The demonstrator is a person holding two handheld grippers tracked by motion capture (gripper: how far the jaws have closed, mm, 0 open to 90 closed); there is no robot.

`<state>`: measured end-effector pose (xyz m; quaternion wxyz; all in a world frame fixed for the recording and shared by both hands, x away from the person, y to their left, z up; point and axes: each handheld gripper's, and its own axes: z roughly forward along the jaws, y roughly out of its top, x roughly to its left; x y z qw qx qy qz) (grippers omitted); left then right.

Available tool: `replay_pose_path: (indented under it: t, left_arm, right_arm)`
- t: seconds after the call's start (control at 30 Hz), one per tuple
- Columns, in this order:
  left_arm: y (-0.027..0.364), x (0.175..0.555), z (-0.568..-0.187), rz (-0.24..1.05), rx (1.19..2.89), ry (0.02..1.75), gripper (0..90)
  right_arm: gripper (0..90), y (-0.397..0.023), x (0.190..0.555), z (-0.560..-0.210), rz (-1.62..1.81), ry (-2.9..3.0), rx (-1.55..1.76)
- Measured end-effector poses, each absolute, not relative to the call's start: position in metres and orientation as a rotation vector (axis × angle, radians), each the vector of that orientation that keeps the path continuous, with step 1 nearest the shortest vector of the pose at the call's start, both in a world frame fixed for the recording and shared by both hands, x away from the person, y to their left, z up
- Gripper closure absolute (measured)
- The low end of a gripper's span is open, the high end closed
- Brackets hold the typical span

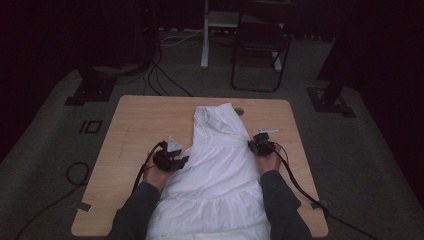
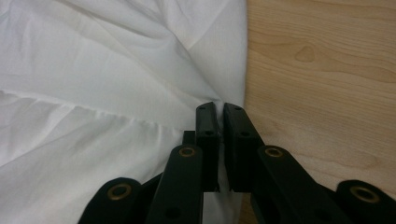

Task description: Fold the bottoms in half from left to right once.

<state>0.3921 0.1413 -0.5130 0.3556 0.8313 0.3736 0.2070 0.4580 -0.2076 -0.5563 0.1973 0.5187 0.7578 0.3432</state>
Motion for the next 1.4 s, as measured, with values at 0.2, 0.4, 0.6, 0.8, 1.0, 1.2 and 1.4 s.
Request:
replay_pose_path:
  t: [0.2,0.4,0.6,0.8,1.0,1.2,1.4]
  left_arm:
    - [0.119,0.431,-0.534,0.396,2.028,1.052,53.8]
    - [0.112,0.436,-0.555,0.442,2.086,1.125,58.5]
    - [0.114,0.415,-0.551,0.422,2.161,1.073,78.4]
    - [0.123,0.375,-0.553,0.402,2.185,1.024,80.4]
    - [0.131,0.346,-0.556,0.392,2.169,0.996,80.1]
    - [0.129,0.351,-0.556,0.390,2.176,0.997,79.8]
    - [0.126,0.355,-0.555,0.397,2.182,0.995,79.7]
  right_arm:
    - [84.2,-0.208,0.458,-0.556,0.965,2.119,1.461]
    - [83.9,-0.208,0.454,-0.558,0.979,2.116,1.444]
    - [83.9,-0.205,0.435,-0.559,0.980,2.163,1.379]
    - [84.4,-0.204,0.398,-0.562,0.990,2.214,1.274]
    - [85.7,-0.202,0.370,-0.559,0.977,2.302,1.225]
    - [58.0,-0.199,0.377,-0.541,1.036,2.290,1.195]
    - [49.8,-0.171,0.398,-0.521,1.110,2.281,1.068]
